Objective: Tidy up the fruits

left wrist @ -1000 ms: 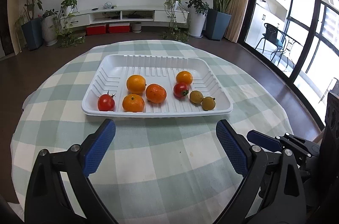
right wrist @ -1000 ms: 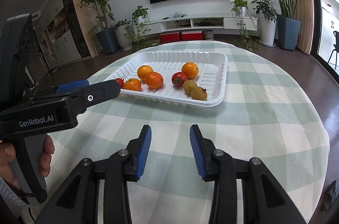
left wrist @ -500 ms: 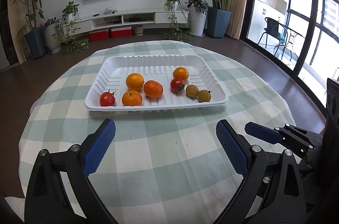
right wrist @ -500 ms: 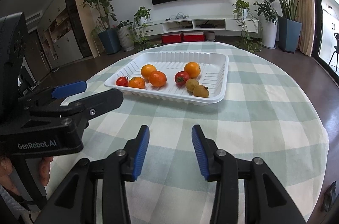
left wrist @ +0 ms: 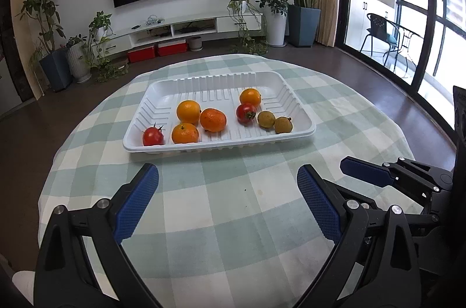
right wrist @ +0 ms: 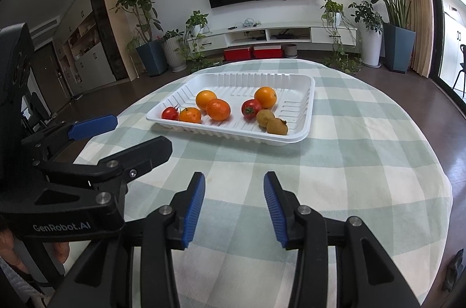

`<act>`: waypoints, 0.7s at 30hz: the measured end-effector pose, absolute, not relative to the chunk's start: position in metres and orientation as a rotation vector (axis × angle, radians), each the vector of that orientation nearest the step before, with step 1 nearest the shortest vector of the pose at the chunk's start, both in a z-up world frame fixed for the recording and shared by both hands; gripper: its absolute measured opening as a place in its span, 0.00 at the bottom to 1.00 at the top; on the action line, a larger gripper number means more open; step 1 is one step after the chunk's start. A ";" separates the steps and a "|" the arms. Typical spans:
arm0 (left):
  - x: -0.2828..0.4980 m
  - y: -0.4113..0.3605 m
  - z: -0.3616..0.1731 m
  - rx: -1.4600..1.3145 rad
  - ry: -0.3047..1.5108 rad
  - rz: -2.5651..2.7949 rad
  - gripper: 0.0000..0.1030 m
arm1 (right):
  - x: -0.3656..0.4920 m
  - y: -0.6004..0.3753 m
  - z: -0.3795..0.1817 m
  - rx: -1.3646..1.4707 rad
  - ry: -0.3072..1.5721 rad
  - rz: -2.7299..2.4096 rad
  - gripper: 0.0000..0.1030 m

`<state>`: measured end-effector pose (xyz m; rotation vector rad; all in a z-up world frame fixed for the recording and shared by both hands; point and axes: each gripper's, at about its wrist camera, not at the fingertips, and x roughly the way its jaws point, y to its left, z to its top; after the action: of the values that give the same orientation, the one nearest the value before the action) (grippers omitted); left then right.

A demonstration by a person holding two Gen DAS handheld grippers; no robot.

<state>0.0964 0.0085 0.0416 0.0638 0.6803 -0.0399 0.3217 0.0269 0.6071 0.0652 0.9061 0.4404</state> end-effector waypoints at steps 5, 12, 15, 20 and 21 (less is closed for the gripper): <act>0.097 0.009 0.040 0.043 0.696 -0.051 0.94 | 0.322 0.027 0.607 0.064 0.905 0.442 0.45; 0.097 0.013 0.039 0.036 0.697 -0.045 0.94 | 0.321 0.025 0.608 0.066 0.910 0.438 0.46; 0.096 0.013 0.040 0.038 0.689 -0.045 0.94 | 0.321 0.025 0.608 0.066 0.910 0.439 0.49; 0.093 0.012 0.043 0.058 0.674 -0.024 0.94 | 0.320 0.024 0.609 0.063 0.912 0.443 0.49; 0.092 0.012 0.043 0.060 0.673 -0.020 0.94 | 0.320 0.024 0.609 0.063 0.911 0.443 0.49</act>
<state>0.0921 0.0118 0.0433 0.0600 0.6729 -0.0202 0.3199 0.0236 0.6088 0.0633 0.9113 0.4426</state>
